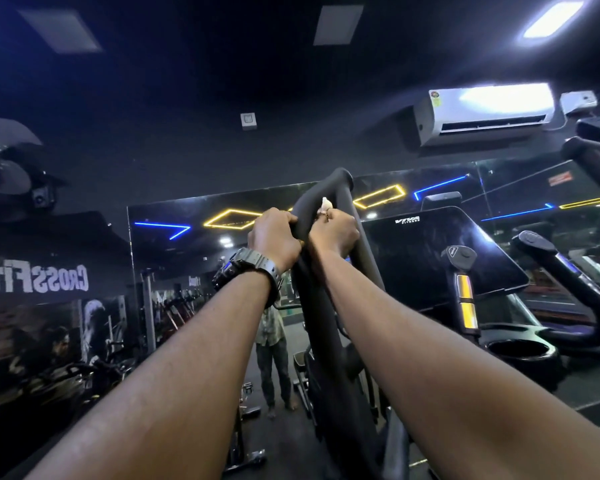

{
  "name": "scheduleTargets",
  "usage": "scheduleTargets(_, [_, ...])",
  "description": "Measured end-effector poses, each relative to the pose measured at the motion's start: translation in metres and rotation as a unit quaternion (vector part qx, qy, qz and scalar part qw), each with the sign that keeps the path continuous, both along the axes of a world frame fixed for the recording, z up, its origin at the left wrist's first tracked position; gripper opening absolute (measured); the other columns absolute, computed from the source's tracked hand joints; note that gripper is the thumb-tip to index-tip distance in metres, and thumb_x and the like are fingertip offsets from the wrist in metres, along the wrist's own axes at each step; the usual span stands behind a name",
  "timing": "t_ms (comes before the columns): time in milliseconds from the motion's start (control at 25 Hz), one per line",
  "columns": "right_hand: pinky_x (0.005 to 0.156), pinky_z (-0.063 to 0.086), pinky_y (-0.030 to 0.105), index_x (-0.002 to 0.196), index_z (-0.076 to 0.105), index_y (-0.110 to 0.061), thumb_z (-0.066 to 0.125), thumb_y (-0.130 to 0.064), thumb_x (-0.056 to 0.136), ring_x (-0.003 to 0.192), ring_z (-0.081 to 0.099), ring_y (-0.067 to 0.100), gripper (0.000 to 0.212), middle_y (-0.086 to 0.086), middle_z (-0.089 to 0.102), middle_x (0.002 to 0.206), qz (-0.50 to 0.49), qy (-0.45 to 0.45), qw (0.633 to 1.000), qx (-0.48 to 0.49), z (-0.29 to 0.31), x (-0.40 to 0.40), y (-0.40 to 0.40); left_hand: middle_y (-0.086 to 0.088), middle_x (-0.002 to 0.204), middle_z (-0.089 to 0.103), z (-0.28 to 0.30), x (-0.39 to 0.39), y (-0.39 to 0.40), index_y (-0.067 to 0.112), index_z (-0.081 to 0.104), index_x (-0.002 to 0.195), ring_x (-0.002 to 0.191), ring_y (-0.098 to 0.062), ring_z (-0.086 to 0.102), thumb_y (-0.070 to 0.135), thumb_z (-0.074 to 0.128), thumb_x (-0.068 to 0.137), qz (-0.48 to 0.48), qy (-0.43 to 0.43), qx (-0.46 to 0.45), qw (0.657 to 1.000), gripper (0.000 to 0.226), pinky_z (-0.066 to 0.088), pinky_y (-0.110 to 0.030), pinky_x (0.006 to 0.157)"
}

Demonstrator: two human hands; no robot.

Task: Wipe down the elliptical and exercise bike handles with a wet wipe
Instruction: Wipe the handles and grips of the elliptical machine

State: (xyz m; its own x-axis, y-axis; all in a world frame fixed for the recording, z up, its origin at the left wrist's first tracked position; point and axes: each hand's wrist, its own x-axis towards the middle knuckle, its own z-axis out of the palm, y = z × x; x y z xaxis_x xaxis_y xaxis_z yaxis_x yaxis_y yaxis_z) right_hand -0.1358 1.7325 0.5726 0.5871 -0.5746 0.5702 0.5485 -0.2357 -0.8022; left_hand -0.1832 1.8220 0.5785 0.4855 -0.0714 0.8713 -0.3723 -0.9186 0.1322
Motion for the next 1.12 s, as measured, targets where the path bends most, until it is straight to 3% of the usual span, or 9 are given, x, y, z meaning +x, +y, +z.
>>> scheduleTargets(120, [0.070, 0.047, 0.030, 0.086, 0.072, -0.014, 0.053, -0.014, 0.095, 0.080, 0.065, 0.020, 0.021, 0.006, 0.072, 0.084, 0.015, -0.065, 0.986, -0.153, -0.049, -0.011, -0.012, -0.005, 0.111, 0.064, -0.004, 0.001, 0.000, 0.016, 0.072, 0.105, 0.106, -0.024, 0.059, 0.008, 0.073, 0.078, -0.013, 0.004, -0.020, 1.000, 0.028, 0.049, -0.035, 0.093])
scheduleTargets(240, [0.064, 0.051, 0.025, 0.079, 0.073, -0.017, 0.062, -0.016, 0.092, 0.066, 0.063, 0.005, 0.016, -0.007, 0.070, 0.072, 0.074, -0.110, 0.964, -0.229, -0.097, -0.036, -0.039, -0.003, 0.126, 0.063, -0.005, 0.004, 0.002, 0.018, 0.066, 0.125, 0.117, -0.023, 0.058, 0.011, 0.073, 0.080, -0.028, 0.003, -0.052, 0.998, 0.046, 0.047, -0.030, 0.097])
scheduleTargets(320, [0.066, 0.054, 0.035, 0.075, 0.071, -0.019, 0.063, -0.014, 0.090, 0.065, 0.064, 0.007, 0.017, -0.007, 0.068, 0.068, 0.045, -0.126, 0.945, -0.300, -0.091, -0.037, -0.043, -0.004, 0.125, 0.064, -0.005, 0.002, 0.002, 0.016, 0.069, 0.121, 0.116, -0.024, 0.058, 0.008, 0.072, 0.080, -0.024, -0.009, -0.059, 0.998, 0.042, 0.045, -0.028, 0.092])
scheduleTargets(520, [0.077, 0.055, 0.044, 0.089, 0.071, -0.016, 0.056, -0.013, 0.091, 0.079, 0.068, 0.023, 0.015, 0.003, 0.073, 0.081, -0.012, -0.112, 0.966, -0.233, -0.032, -0.013, -0.029, -0.008, 0.103, 0.069, -0.010, -0.006, -0.004, 0.011, 0.073, 0.109, 0.099, -0.025, 0.062, 0.007, 0.071, 0.080, -0.024, -0.007, -0.051, 0.998, 0.029, 0.048, -0.032, 0.084])
scheduleTargets(640, [0.072, 0.055, 0.040, 0.088, 0.070, -0.020, 0.062, -0.018, 0.092, 0.075, 0.067, 0.013, 0.009, -0.005, 0.071, 0.078, 0.004, -0.113, 0.958, -0.265, -0.080, -0.028, -0.040, -0.002, 0.127, 0.065, -0.011, 0.002, -0.003, 0.019, 0.066, 0.127, 0.117, -0.023, 0.060, 0.014, 0.073, 0.083, -0.027, -0.004, -0.068, 0.997, 0.045, 0.046, -0.029, 0.094])
scheduleTargets(720, [0.071, 0.055, 0.037, 0.090, 0.073, -0.020, 0.064, -0.017, 0.091, 0.073, 0.066, 0.009, 0.009, -0.007, 0.071, 0.078, 0.017, -0.112, 0.942, -0.315, -0.095, -0.039, -0.046, -0.001, 0.130, 0.063, -0.014, 0.003, -0.003, 0.022, 0.064, 0.129, 0.121, -0.022, 0.058, 0.015, 0.073, 0.085, -0.018, -0.010, -0.088, 0.996, 0.046, 0.046, -0.030, 0.096])
scheduleTargets(800, [0.073, 0.056, 0.040, 0.096, 0.072, -0.021, 0.062, -0.015, 0.091, 0.075, 0.067, 0.012, 0.013, -0.005, 0.071, 0.081, -0.007, -0.145, 0.935, -0.324, -0.068, -0.036, -0.042, -0.001, 0.127, 0.065, -0.018, 0.003, -0.007, 0.023, 0.066, 0.125, 0.118, -0.022, 0.059, 0.014, 0.071, 0.086, -0.018, -0.022, -0.112, 0.993, 0.041, 0.047, -0.032, 0.095])
scheduleTargets(920, [0.075, 0.057, 0.043, 0.108, 0.068, -0.024, 0.057, -0.015, 0.092, 0.081, 0.068, 0.018, 0.021, 0.000, 0.072, 0.090, -0.025, -0.142, 0.941, -0.306, -0.028, -0.028, -0.032, -0.004, 0.104, 0.070, -0.031, 0.002, -0.011, 0.021, 0.074, 0.103, 0.098, -0.023, 0.065, 0.015, 0.075, 0.083, -0.034, -0.009, -0.161, 0.986, 0.021, 0.052, -0.031, 0.079])
scheduleTargets(1120, [0.073, 0.059, 0.038, 0.115, 0.071, -0.022, 0.059, -0.016, 0.089, 0.082, 0.071, 0.019, 0.028, 0.002, 0.074, 0.093, -0.055, -0.209, 0.859, -0.464, -0.102, -0.052, -0.056, -0.002, 0.096, 0.071, -0.071, 0.003, 0.001, 0.015, 0.070, 0.102, 0.090, -0.022, 0.068, 0.025, 0.084, 0.066, -0.158, 0.019, -0.198, 0.967, 0.040, 0.058, -0.041, 0.083])
